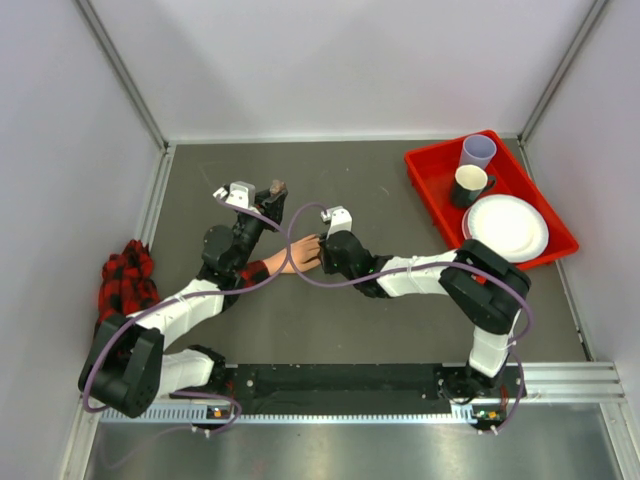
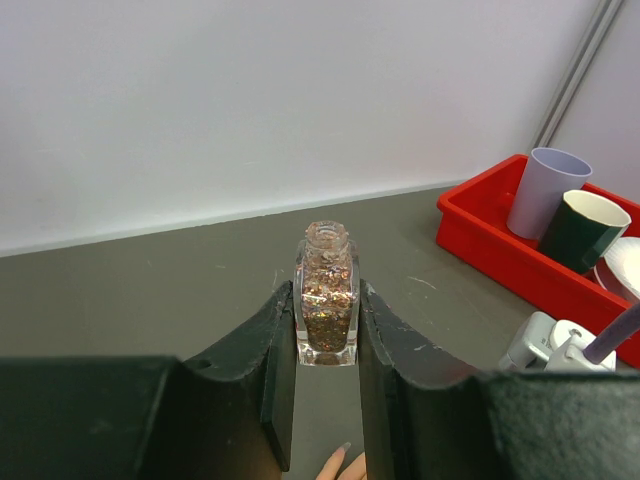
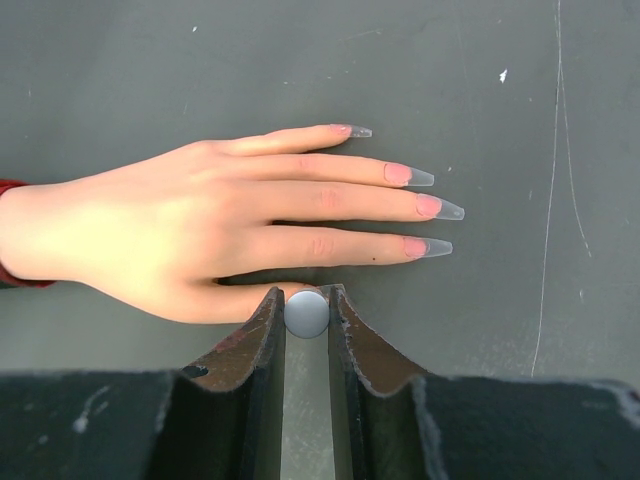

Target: Paint the nails

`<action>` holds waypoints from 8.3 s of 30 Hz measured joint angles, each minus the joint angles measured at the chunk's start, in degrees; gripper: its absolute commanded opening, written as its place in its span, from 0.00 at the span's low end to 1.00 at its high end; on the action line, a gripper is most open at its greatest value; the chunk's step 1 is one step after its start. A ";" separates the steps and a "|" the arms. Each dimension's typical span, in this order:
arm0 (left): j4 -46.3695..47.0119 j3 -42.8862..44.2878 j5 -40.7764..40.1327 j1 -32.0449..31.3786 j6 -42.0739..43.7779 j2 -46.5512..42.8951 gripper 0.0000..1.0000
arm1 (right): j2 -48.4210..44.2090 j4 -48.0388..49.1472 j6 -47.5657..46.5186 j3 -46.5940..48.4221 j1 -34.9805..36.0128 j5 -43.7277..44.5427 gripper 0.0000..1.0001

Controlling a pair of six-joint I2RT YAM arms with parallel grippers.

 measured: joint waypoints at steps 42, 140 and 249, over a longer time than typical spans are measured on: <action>-4.15 0.90 1.07 0.00 -2.75 -2.19 0.00 | -21.64 -15.37 1.11 -4.61 0.04 6.40 0.00; -64.74 20.57 48.19 -13.86 10.62 -17.44 0.00 | -33.59 -64.89 2.01 35.36 1.92 -27.36 0.00; -45.57 15.61 55.87 -17.57 -16.28 -20.57 0.00 | -35.43 -68.67 -15.96 36.72 -0.79 -55.76 0.41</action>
